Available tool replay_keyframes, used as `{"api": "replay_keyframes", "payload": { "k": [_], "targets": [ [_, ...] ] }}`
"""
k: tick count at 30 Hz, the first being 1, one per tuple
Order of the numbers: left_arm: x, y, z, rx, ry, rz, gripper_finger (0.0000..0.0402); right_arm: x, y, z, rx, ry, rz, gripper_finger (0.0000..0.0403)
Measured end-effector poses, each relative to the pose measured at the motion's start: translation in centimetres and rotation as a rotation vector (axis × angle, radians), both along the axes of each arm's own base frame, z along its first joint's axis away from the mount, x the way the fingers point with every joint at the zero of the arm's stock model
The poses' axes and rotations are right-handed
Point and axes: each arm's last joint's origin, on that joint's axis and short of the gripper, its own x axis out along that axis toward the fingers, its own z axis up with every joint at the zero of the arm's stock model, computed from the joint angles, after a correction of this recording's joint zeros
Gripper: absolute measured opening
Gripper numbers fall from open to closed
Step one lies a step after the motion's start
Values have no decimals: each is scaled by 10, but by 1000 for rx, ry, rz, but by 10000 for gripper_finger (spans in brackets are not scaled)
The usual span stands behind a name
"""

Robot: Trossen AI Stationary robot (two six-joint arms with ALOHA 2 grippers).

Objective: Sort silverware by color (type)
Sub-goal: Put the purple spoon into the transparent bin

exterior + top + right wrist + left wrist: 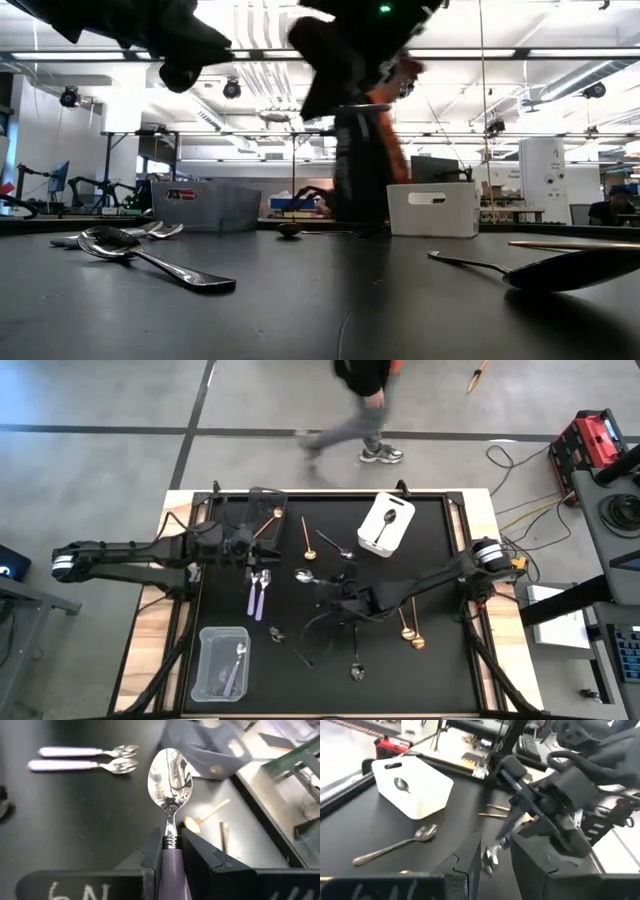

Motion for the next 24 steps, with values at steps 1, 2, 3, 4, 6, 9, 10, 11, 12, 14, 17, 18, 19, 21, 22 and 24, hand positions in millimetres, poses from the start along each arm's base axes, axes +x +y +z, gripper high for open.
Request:
{"api": "replay_keyframes", "payload": {
  "k": [1, 2, 3, 4, 6, 9, 10, 11, 12, 14, 17, 18, 19, 21, 22, 24],
  "targets": [
    [0, -1, 1, 3, -22, -5, 87, -6, -1, 0, -2, -19, -12, 49],
    [1, -2, 2, 6, -45, -13, 87, -12, -2, -1, -2, -47, -18, 49],
    [1, -4, 2, 8, -57, -21, 87, -17, -3, -3, 5, -83, -18, 49],
    [1, -6, 1, 10, -64, -28, 87, -20, -4, -3, 15, -137, -14, 50],
    [2, -11, -1, 21, -92, -38, 87, -28, -5, -5, 29, -251, 4, 50],
    [1, -17, -8, 36, -140, -34, 87, -36, -7, -11, 17, -421, 41, 50],
    [1, -20, -10, 39, -153, -34, 87, -38, -8, -13, 1, -465, 55, 51],
    [1, -22, -13, 40, -166, -35, 87, -40, -8, -15, -17, -514, 70, 51],
    [0, -24, -16, 41, -177, -36, 87, -41, -9, -14, -31, -566, 86, 51],
    [-1, -27, -22, 41, -208, -39, 87, -43, -9, -10, -56, -663, 113, 51],
    [-2, -30, -31, 41, -253, -25, 87, -41, -7, -8, -99, -750, 184, 51],
    [-2, -30, -33, 40, -280, -19, 87, -39, -6, -8, -123, -754, 198, 51],
    [-2, -30, -35, 41, -309, -19, 87, -35, -5, -8, -148, -748, 215, 51],
    [-3, -31, -38, 45, -357, -20, 87, -28, -2, -3, -188, -748, 227, 51],
    [-2, -31, -39, 49, -379, -20, 87, -24, -1, 0, -207, -751, 228, 51],
    [-2, -31, -43, 56, -404, -21, 87, -14, 1, 4, -241, -752, 225, 51]
  ]
}}
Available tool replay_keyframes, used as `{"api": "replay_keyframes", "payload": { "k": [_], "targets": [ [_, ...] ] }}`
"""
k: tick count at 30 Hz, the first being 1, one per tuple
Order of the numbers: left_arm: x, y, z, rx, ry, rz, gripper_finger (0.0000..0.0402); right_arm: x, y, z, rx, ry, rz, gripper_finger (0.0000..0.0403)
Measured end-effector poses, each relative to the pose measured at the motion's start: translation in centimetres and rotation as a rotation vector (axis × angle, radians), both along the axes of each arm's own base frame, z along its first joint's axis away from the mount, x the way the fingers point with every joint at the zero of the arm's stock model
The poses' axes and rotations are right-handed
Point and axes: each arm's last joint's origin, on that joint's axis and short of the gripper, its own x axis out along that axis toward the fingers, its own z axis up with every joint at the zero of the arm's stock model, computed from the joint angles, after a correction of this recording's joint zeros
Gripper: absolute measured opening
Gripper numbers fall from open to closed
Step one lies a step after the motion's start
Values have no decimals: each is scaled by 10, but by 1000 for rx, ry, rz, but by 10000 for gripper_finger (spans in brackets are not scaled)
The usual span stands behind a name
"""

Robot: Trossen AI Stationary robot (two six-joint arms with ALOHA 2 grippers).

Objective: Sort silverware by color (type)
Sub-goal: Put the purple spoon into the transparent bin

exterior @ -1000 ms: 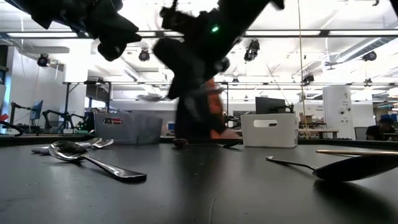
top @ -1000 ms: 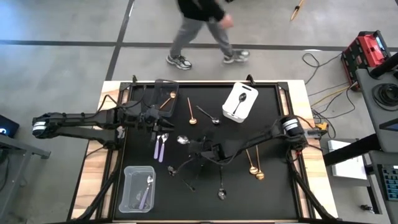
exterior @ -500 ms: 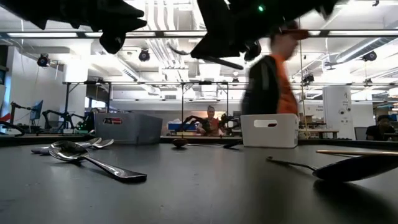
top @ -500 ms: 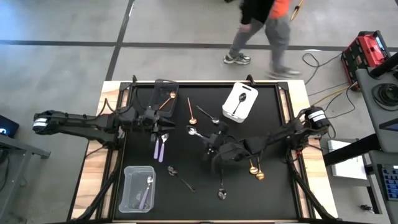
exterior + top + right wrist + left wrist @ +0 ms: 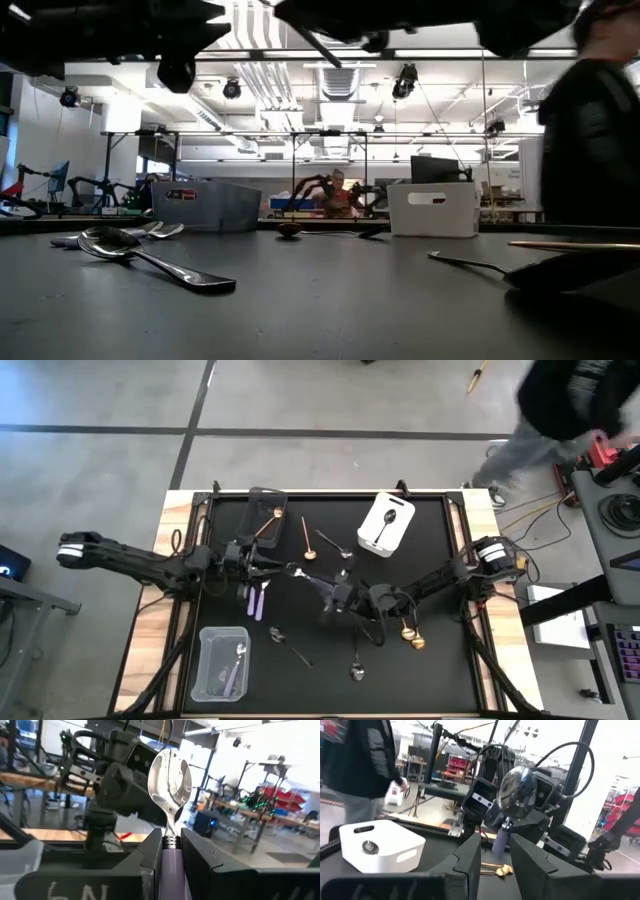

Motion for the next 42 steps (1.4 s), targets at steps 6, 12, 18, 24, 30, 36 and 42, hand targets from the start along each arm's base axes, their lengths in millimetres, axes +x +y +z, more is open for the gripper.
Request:
{"api": "replay_keyframes", "payload": {
  "k": [6, 12, 18, 24, 30, 36, 42],
  "targets": [
    [7, -1, -1, 35, -42, -27, 87, 23, 2, 9, -51, 2, -87, 52],
    [11, -2, -3, 53, -65, -42, 87, 39, 0, 12, -69, 39, -131, 52],
    [14, -1, -1, 39, -128, 4, 87, 46, -8, 14, -69, 59, -162, 52],
    [18, 0, -5, 19, -117, 62, 87, 48, -14, 12, -71, 73, -180, 52],
    [23, 2, -11, -27, -107, 105, 87, 53, -20, 14, -72, 57, -179, 52],
    [26, 2, -13, -34, -138, 117, 87, 61, -19, 9, -88, 69, -200, 52],
    [28, 3, -17, -73, -120, 151, 71, 62, -20, 2, -96, 98, -223, 52]
  ]
}}
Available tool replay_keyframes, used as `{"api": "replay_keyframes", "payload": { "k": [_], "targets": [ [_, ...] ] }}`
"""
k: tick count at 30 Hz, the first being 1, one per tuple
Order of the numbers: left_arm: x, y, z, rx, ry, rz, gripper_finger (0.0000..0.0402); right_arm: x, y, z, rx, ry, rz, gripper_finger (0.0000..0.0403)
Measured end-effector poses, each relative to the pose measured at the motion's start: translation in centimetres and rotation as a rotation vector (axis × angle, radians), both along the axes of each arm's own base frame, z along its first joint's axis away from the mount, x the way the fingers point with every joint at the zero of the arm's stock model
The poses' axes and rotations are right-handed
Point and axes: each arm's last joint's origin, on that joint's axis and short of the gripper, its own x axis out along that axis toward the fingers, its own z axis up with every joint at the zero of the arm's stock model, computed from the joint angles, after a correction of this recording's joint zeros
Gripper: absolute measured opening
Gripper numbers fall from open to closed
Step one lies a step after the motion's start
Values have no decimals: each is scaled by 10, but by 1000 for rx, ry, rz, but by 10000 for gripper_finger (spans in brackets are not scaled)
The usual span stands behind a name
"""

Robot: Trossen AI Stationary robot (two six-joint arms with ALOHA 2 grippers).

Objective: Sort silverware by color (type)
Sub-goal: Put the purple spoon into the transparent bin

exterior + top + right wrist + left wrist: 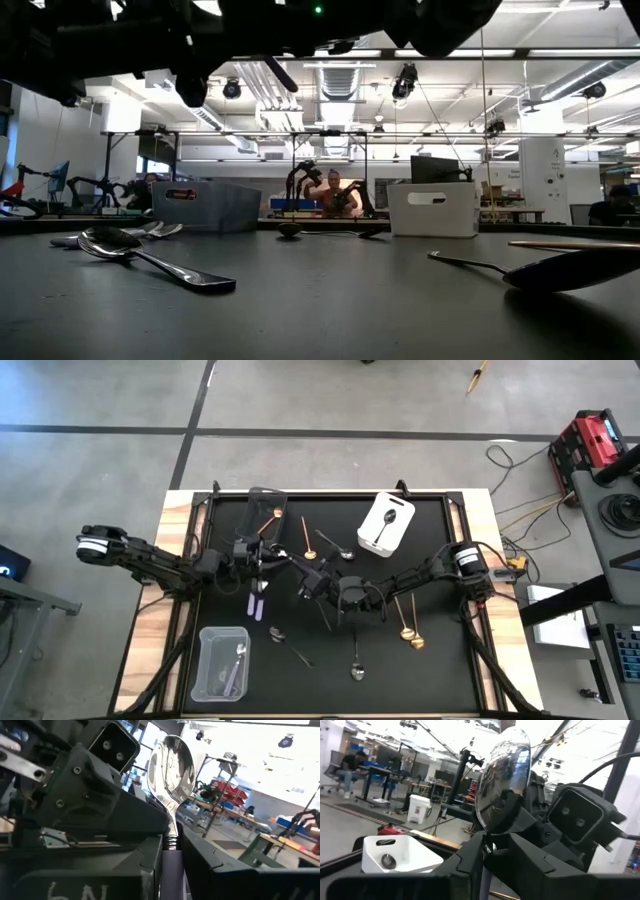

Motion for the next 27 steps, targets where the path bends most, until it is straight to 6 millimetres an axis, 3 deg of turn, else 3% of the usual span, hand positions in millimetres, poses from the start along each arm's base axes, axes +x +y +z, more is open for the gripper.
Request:
{"api": "replay_keyframes", "payload": {
  "k": [17, 27],
  "targets": [
    [0, 1, -2, -29, 16, 39, 5, 1, 0, -6, -92, 132, -29, 52],
    [1, 2, -3, -34, 21, 57, 1, 1, 0, -8, -83, 139, -33, 63]
  ]
}}
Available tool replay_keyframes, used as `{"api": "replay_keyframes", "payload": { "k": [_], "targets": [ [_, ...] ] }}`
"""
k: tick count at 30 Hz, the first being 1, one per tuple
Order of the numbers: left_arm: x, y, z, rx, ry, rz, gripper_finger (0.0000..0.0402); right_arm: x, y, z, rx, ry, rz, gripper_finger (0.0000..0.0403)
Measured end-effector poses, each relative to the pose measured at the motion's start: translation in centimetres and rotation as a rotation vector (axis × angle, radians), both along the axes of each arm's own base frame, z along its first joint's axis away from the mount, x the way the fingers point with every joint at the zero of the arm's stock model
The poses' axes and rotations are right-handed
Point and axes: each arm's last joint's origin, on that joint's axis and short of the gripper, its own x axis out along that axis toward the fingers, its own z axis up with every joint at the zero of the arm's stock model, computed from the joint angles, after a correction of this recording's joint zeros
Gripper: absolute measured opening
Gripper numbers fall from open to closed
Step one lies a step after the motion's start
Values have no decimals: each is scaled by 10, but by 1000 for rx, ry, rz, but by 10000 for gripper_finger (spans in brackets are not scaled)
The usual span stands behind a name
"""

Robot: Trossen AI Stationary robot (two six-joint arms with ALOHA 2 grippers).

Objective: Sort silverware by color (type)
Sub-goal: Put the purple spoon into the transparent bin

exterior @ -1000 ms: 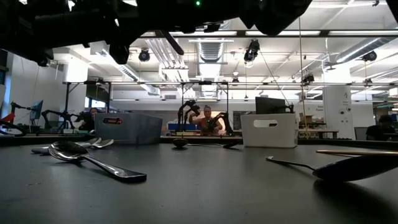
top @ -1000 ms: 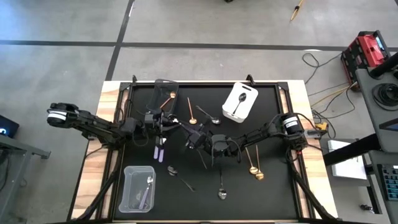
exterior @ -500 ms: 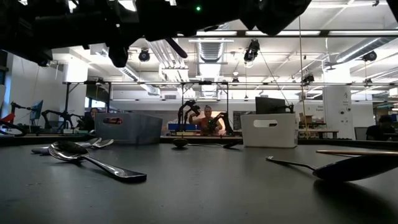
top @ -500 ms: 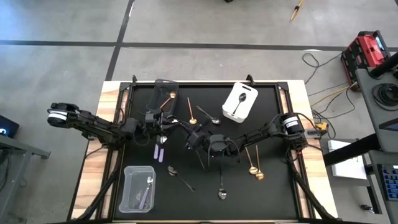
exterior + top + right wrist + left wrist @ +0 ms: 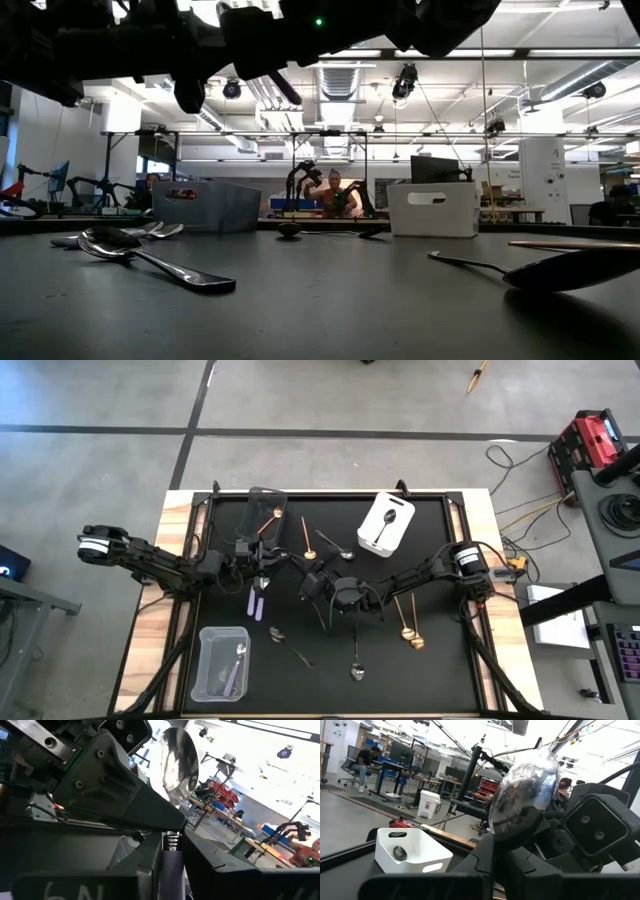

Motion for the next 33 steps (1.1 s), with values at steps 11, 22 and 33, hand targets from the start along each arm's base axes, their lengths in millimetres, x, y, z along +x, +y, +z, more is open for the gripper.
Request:
{"api": "replay_keyframes", "payload": {
  "k": [11, 22, 33],
  "targets": [
    [0, 0, 3, -5, -20, 6, 1, 1, 2, -6, 37, 11, 20, 118],
    [-2, -2, 5, -13, -35, -62, 0, -8, 21, -3, -3, 60, -112, 120],
    [-9, -23, 12, -121, -86, -213, 0, -23, 53, 13, -97, 145, -57, 120]
  ]
}}
